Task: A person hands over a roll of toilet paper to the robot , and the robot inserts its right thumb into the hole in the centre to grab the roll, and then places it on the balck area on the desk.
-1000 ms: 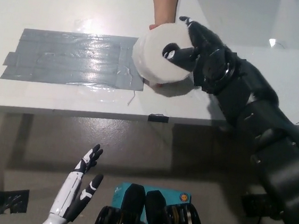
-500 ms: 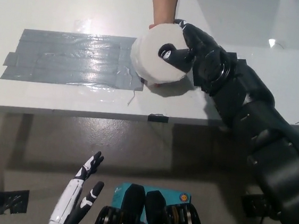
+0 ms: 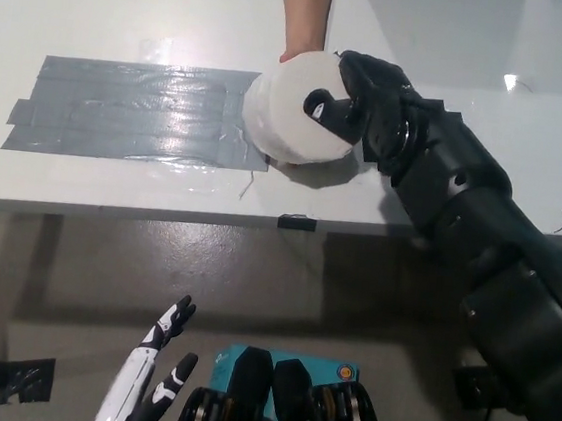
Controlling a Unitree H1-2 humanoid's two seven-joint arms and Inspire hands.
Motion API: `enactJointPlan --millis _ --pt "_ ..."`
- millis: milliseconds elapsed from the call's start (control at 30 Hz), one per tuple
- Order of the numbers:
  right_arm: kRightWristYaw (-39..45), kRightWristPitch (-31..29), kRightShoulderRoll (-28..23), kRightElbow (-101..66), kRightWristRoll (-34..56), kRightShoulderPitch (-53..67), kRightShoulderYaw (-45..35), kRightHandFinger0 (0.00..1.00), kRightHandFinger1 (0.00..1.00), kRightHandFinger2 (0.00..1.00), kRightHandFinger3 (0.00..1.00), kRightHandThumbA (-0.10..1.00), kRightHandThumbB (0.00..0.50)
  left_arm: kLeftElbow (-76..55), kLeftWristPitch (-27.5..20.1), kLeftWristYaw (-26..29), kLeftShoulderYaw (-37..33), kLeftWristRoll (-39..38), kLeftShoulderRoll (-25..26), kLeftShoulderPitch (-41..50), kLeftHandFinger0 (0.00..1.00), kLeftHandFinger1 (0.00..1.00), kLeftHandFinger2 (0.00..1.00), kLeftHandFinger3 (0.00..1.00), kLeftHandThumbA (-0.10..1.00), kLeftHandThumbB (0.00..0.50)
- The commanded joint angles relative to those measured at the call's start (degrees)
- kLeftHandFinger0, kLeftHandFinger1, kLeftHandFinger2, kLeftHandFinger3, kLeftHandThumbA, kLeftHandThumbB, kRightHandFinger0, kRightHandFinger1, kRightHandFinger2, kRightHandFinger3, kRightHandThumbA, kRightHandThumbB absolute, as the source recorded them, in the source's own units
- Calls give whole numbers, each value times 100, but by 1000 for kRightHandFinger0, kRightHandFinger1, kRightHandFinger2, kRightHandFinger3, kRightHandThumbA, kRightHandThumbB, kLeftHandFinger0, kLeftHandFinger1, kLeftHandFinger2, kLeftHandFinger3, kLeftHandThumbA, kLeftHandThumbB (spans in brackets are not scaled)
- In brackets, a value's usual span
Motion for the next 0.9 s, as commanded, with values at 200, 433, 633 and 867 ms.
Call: enactJointPlan --millis 200,433,633,867 --pt "-260 -35 -30 51 117 231 -269 163 396 457 451 -100 210 -133 -193 105 -9 13 -7 -59 1000 1000 1000 1000 946 238" --pt "-413 -402 -96 -10 1464 192 -2087 79 315 618 606 -100 218 -119 -192 95 5 10 24 -100 1000 1000 1000 1000 942 225" --pt "-226 -517 -71 -70 2391 66 -3532 78 583 992 993 -100 166 -129 -130 93 18 9 22 -79 1000 1000 1000 1000 959 240" --pt "152 -346 -153 -153 3501 -91 -5178 0 527 985 927 -100 155 -44 -214 155 18 81 20 -91 1000 1000 1000 1000 953 213"
